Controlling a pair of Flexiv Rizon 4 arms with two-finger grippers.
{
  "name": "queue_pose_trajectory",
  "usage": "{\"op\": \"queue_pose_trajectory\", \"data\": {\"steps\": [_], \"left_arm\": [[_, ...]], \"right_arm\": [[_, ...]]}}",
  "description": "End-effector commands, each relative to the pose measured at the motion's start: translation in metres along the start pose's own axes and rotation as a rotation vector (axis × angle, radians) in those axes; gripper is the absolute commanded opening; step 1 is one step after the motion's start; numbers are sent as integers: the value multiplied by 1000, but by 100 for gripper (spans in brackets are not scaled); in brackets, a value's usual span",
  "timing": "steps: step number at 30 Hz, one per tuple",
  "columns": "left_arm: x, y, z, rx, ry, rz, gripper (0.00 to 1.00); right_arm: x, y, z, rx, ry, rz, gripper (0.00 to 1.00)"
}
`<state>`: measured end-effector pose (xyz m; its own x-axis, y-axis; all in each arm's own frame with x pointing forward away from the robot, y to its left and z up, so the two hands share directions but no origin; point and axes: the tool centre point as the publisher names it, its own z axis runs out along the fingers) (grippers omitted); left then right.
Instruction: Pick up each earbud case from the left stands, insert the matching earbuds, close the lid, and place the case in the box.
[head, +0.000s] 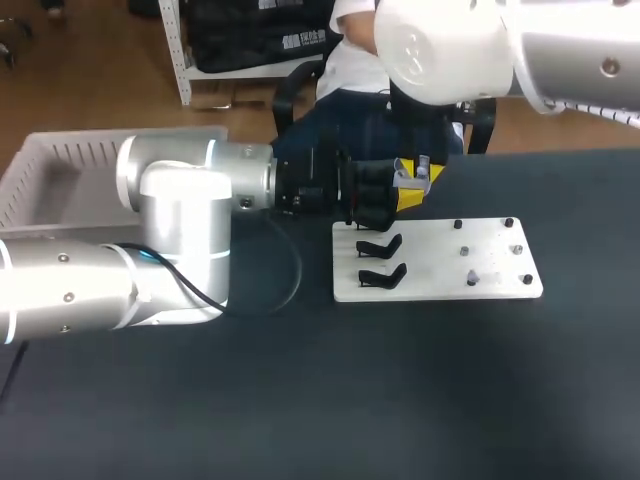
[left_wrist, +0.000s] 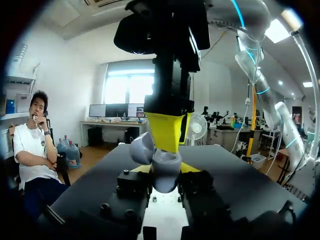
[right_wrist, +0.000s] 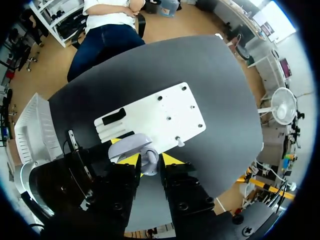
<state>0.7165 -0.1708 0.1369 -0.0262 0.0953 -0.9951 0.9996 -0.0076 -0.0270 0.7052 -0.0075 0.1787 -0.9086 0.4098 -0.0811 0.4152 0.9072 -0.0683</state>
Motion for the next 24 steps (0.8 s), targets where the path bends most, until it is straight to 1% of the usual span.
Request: {"op": "queue_pose_trajectory", "data": {"steps": [1, 4, 7, 18, 24], "left_arm": [[-1, -1, 0, -8, -7, 4, 0], [-1, -1, 0, -8, -7, 4, 0], [-1, -1, 0, -8, -7, 4, 0], [-1, -1, 0, -8, -7, 4, 0], [-1, -1, 0, -8, -7, 4, 0]], "right_arm": [[1, 2, 2, 6, -2, -2, 27], [2, 3, 0, 5, -6, -3, 29], [3, 3, -2, 5, -10, -6, 29], [2, 4, -8, -6, -24, -2, 32], [10, 7, -13, -20, -23, -15, 35]]}}
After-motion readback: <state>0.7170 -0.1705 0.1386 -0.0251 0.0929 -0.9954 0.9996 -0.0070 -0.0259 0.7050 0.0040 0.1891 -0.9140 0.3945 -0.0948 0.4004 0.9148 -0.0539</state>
